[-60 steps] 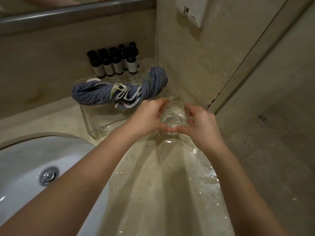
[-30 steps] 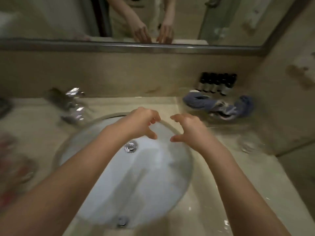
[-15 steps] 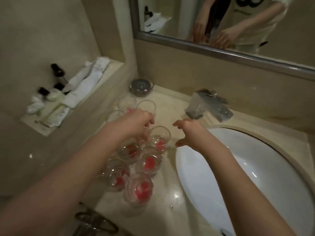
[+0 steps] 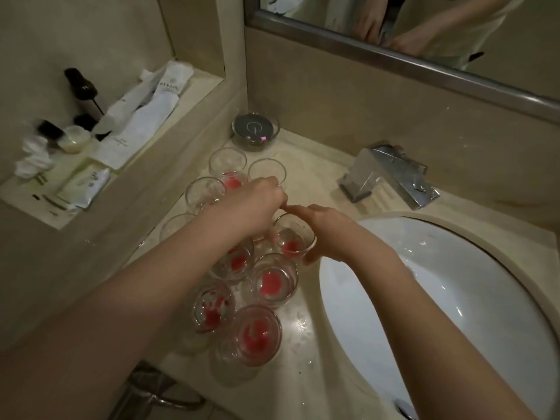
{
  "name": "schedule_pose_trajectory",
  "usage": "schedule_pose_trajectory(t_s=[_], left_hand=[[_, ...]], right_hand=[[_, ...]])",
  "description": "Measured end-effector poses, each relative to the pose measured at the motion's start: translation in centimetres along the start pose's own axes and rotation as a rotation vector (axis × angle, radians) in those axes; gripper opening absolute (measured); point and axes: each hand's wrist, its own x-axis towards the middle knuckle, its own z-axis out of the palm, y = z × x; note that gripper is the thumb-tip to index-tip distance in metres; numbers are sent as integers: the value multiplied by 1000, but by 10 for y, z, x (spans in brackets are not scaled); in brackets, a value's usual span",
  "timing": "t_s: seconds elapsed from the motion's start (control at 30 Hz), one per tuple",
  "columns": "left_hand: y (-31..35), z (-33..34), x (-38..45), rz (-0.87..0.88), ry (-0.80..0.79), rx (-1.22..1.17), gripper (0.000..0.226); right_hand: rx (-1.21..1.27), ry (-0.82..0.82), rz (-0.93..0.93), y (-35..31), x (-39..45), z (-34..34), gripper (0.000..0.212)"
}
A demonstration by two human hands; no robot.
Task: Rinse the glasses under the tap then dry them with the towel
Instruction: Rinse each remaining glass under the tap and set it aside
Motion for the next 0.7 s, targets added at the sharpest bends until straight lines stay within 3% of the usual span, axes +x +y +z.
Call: schedule_pose_trajectory(t_s=[0.13,0.3,0.47,0.7], left_hand=[[0,-1,5,14,-60,17,73],[15,-5,7,79,-107,-68,80],[46,9,16,129,-160,-434,98],[103,51,39,111,-166,-1039,96]], right_hand=[[102,80,-51,4,2,4,83],[380,136,-17,26,-17,3,82],[817,246,162,64,-52,5,72],[1136,370,278,108,-89,23,69]])
